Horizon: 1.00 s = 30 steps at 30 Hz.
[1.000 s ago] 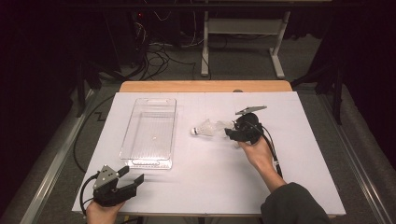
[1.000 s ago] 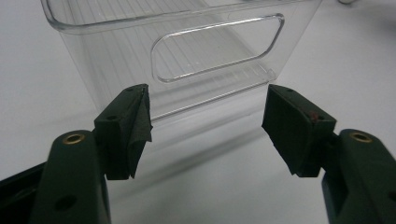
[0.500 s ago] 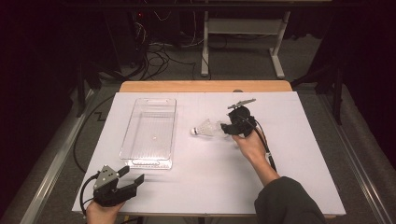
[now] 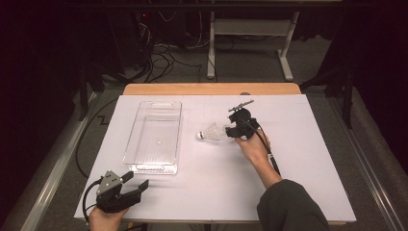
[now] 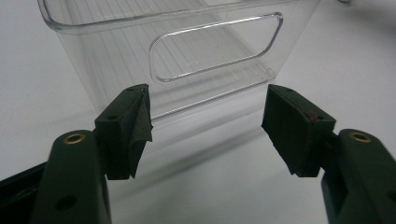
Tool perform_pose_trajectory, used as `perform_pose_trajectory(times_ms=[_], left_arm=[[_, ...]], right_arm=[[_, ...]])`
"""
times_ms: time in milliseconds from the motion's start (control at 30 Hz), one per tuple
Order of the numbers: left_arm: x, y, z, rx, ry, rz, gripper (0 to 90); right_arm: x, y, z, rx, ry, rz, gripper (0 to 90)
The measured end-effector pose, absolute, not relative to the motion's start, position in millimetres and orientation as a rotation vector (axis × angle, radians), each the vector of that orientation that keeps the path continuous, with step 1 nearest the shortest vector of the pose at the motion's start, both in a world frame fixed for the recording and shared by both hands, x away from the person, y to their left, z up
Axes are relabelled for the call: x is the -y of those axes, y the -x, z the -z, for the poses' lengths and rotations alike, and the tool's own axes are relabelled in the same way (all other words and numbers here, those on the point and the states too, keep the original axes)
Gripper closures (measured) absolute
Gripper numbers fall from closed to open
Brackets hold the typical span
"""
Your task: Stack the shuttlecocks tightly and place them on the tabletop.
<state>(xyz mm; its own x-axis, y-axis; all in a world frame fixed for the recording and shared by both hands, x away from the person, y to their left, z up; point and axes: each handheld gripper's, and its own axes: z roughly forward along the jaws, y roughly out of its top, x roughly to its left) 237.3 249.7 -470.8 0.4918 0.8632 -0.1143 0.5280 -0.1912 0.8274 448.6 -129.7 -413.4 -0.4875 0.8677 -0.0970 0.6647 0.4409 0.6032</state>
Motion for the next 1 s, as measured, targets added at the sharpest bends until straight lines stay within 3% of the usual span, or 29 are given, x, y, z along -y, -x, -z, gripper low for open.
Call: perform_pose_trajectory(times_ms=[1000], left_arm=[[-249.3,-238.7,472.0,-1.162,-1.872,-0.474,33.9]], right_arm=[[131.1,-451.6,417.3,-2.284,-1.330,-0.677,74.5]])
